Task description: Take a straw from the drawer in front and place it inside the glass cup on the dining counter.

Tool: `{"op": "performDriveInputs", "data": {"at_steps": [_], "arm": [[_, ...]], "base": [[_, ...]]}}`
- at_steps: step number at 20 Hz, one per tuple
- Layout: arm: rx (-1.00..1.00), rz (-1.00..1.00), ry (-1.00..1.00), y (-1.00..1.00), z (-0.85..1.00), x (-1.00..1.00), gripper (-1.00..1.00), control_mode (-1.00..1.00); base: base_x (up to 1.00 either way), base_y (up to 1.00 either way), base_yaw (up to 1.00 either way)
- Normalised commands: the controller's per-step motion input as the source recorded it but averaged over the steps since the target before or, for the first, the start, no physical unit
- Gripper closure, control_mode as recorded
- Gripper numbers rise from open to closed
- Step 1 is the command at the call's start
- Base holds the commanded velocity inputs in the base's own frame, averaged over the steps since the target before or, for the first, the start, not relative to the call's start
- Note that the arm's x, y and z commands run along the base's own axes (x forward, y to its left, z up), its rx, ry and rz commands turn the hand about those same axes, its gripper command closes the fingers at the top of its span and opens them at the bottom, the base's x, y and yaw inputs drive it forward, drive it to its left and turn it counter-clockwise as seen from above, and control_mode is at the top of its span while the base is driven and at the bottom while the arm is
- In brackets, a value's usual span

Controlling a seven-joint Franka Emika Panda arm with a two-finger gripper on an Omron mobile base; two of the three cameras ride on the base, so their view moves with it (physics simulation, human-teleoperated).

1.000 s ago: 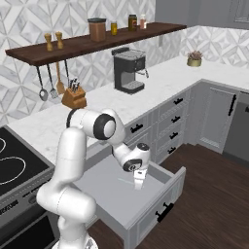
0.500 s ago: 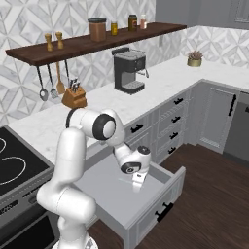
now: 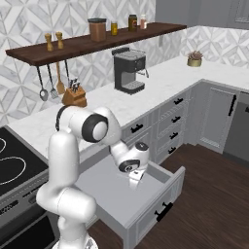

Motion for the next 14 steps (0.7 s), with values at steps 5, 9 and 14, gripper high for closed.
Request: {"op": "performDriveInputs", "data": {"at_steps": [5, 9, 14], "arm": [[0.02, -0.05, 0.05, -0.02, 1.0, 0.0, 1.0, -1.0], [0.07, -0.01, 0.07, -0.05, 1.0, 0.0, 1.0, -1.0], [0.11, 0.0, 0.08, -0.02, 1.0, 0.0, 1.0, -1.0]], "base": [[0.0, 0.0, 0.0], [0.0, 0.0, 0.0], [0.0, 0.0, 0.0]]}}
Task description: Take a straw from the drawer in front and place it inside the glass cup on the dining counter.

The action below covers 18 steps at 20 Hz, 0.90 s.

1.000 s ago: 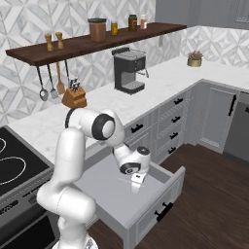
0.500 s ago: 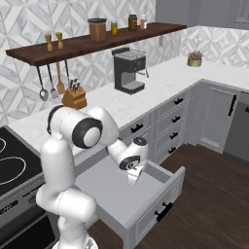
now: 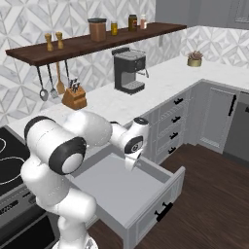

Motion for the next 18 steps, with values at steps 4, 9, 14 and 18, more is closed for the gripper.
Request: {"op": "performDriveInputs", "data": {"at_steps": [4, 9, 14, 18], "arm": [[0.09, 0.01, 0.1, 0.0, 1.0, 0.0, 1.0, -1.0], [0.01, 0.12, 0.01, 0.01, 1.0, -0.24, 1.0, -1.0], [-0.03, 0.24, -0.01, 0.11, 1.0, -0.57, 1.0, -1.0], [-0.11, 0.29, -0.09, 0.26, 0.91, -0.78, 1.0, -1.0]], "base": [[0.0, 0.0, 0.0], [0.0, 0.0, 0.0], [0.0, 0.0, 0.0], [0.0, 0.0, 0.0]]}}
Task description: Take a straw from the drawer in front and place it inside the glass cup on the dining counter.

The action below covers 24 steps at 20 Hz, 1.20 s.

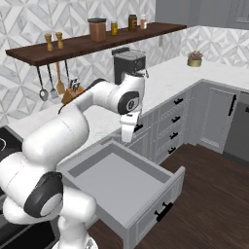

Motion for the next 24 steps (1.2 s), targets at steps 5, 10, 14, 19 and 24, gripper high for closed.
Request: {"op": "performDriveInputs", "data": {"at_steps": [5, 10, 14, 19, 24], "arm": [[-0.09, 0.2, -0.07, 0.41, 0.58, -0.57, 1.0, -1.0], [-0.05, 0.15, 0.0, 0.44, 0.34, -0.23, 1.0, -1.0], [0.0, 0.18, 0.0, 0.32, 0.08, -0.02, 1.0, -1.0], [0.0, 0.09, 0.01, 0.06, 0.0, -0.09, 1.0, -1.0], [0.0, 0.01, 0.0, 0.0, 0.0, -0.13, 1.0, 1.0]], "base": [[0.0, 0.0, 0.0], [0.0, 0.0, 0.0], [0.0, 0.0, 0.0], [0.0, 0.0, 0.0], [-0.8, -0.01, 0.0]]}}
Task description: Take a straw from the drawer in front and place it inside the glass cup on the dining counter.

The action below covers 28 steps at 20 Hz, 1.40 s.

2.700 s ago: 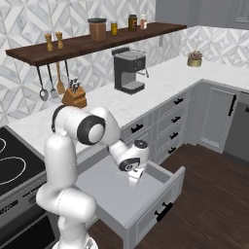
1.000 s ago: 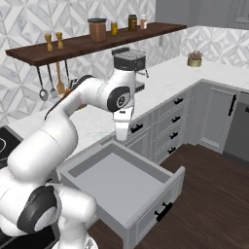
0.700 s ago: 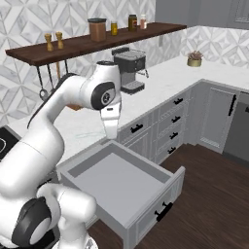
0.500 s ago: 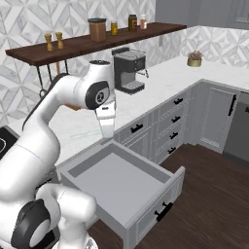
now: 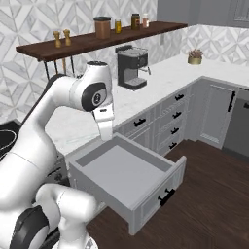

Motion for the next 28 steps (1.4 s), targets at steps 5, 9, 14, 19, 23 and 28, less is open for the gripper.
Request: {"op": "performDriveInputs", "data": {"at_steps": [5, 9, 14, 19, 23, 28], "arm": [[0.0, 0.0, 0.0, 0.0, 0.0, 0.0, 1.0, 1.0], [0.0, 0.0, 0.0, 0.0, 0.0, 0.0, 1.0, 1.0], [0.0, 0.0, 0.0, 0.0, 0.0, 0.0, 1.0, 1.0], [0.0, 0.0, 0.0, 0.0, 0.0, 0.0, 1.0, 1.0], [0.0, 0.0, 0.0, 0.0, 0.0, 0.0, 1.0, 1.0], [0.0, 0.0, 0.0, 0.0, 0.0, 0.0, 1.0, 1.0]], "base": [[-1.0, -0.3, -0.01], [-0.8, -0.68, -0.25], [-0.12, -0.69, -0.67], [0.0, -0.7, -0.77], [0.0, -0.84, -0.73], [0.0, -0.94, -0.69]]}}
